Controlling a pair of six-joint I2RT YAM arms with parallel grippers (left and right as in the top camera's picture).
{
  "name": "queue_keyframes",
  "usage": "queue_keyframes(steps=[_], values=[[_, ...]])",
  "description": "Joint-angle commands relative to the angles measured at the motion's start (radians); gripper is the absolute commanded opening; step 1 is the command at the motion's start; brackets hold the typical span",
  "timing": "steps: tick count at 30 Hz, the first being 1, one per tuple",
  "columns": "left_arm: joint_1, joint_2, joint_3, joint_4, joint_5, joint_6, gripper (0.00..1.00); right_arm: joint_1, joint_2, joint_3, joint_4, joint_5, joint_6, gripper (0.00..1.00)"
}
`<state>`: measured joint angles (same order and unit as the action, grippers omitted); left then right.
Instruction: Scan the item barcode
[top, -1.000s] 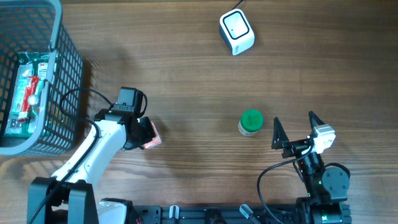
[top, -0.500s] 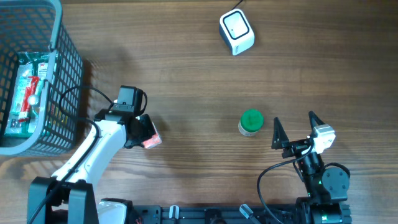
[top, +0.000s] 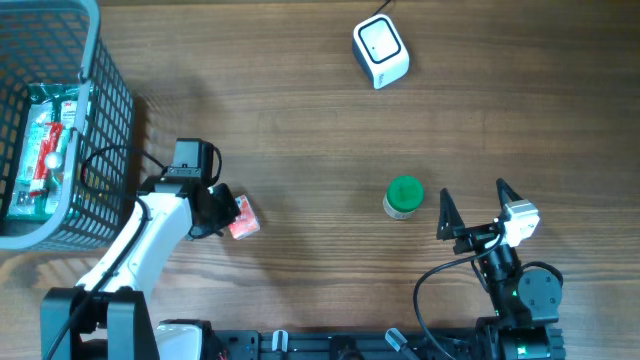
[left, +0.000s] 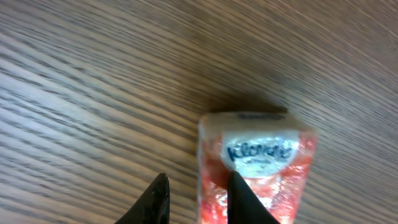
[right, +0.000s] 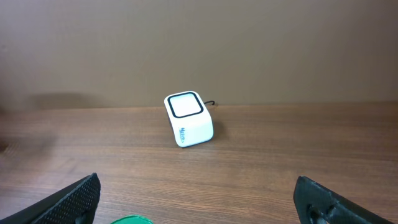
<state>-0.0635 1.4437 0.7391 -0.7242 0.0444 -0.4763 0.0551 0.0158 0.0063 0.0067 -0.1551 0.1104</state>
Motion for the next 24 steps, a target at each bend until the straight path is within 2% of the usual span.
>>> queue_keyframes(steps=[1, 10, 14, 19, 21, 23, 24], values=[[0.004, -0.003, -0.006, 0.007, 0.049, 0.001, 0.22, -0.003, -0.002, -0.001, 0.003, 0.008, -0.005, 1.0], [0.004, -0.003, -0.034, 0.014, 0.049, 0.001, 0.22, -0.003, -0.002, -0.001, 0.003, 0.008, -0.005, 1.0], [0.004, -0.003, -0.097, 0.096, 0.049, 0.001, 0.22, -0.003, -0.002, -0.001, 0.003, 0.008, -0.005, 1.0], [0.004, -0.003, -0.146, 0.186, 0.073, 0.0, 0.15, -0.003, -0.002, -0.001, 0.003, 0.008, -0.005, 1.0], [0.004, -0.003, -0.146, 0.185, 0.101, 0.0, 0.2, -0.003, -0.002, -0.001, 0.003, 0.008, -0.005, 1.0], [0.004, -0.003, -0.146, 0.187, 0.124, 0.0, 0.04, -0.003, -0.002, -0.001, 0.003, 0.008, -0.005, 1.0], [0.004, -0.003, -0.146, 0.187, 0.124, 0.0, 0.04, -0.003, -0.002, -0.001, 0.003, 0.008, -0.005, 1.0]])
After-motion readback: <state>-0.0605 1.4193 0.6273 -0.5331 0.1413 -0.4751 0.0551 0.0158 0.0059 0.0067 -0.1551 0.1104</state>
